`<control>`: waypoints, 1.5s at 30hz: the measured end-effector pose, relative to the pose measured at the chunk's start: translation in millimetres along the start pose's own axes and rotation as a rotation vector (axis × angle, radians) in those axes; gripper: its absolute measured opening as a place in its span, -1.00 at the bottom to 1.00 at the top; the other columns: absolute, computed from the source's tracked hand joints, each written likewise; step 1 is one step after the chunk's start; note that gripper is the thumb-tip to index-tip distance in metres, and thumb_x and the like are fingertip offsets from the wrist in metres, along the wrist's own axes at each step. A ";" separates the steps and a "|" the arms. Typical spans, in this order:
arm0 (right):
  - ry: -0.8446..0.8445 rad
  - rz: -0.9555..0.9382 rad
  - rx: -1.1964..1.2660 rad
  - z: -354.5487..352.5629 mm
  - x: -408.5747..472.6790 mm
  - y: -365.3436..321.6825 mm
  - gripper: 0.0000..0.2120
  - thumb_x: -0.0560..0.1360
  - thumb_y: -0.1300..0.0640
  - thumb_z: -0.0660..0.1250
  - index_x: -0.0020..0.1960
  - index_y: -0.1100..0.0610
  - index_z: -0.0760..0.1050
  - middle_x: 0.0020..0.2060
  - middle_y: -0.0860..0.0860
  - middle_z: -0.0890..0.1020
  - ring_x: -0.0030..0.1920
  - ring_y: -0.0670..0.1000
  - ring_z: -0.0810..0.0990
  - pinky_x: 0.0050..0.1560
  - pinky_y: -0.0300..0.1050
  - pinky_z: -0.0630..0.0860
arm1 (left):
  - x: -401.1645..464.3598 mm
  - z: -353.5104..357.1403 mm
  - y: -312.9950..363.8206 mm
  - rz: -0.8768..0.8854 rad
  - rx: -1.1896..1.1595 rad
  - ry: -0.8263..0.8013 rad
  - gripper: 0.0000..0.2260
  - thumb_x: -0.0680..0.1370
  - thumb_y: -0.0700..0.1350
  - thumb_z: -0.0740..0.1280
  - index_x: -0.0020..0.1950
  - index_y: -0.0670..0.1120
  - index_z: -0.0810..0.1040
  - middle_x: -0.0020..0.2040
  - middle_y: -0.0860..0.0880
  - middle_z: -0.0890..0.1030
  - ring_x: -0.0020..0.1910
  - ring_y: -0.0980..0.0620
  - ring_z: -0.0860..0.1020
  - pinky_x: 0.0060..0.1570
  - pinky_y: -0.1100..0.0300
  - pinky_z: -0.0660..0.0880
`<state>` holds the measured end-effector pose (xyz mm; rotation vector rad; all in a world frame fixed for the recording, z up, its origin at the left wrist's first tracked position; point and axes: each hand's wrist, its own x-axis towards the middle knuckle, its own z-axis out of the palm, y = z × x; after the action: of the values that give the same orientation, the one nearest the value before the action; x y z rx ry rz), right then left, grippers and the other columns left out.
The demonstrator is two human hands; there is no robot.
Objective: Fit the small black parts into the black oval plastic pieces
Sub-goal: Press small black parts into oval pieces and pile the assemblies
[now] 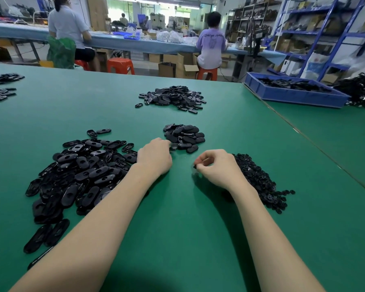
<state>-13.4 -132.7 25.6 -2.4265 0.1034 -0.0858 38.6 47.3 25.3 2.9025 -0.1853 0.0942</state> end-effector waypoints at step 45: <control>0.053 -0.023 0.430 -24.1 -7.0 -26.0 -0.92 0.41 0.03 0.58 -0.17 -0.02 0.70 -0.25 -0.01 0.74 -0.28 -0.11 0.59 -0.21 -0.21 0.46 | -43.4 -27.5 4.8 0.069 -1.232 -0.113 -0.84 0.54 -0.27 0.42 0.09 -0.10 0.68 -0.10 -0.10 0.75 -0.03 -0.01 0.72 0.14 0.20 0.59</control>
<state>-21.2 -128.1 60.5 -1.9969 0.0728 -0.1650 -6.4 54.1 49.7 1.6724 -0.2442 -0.1332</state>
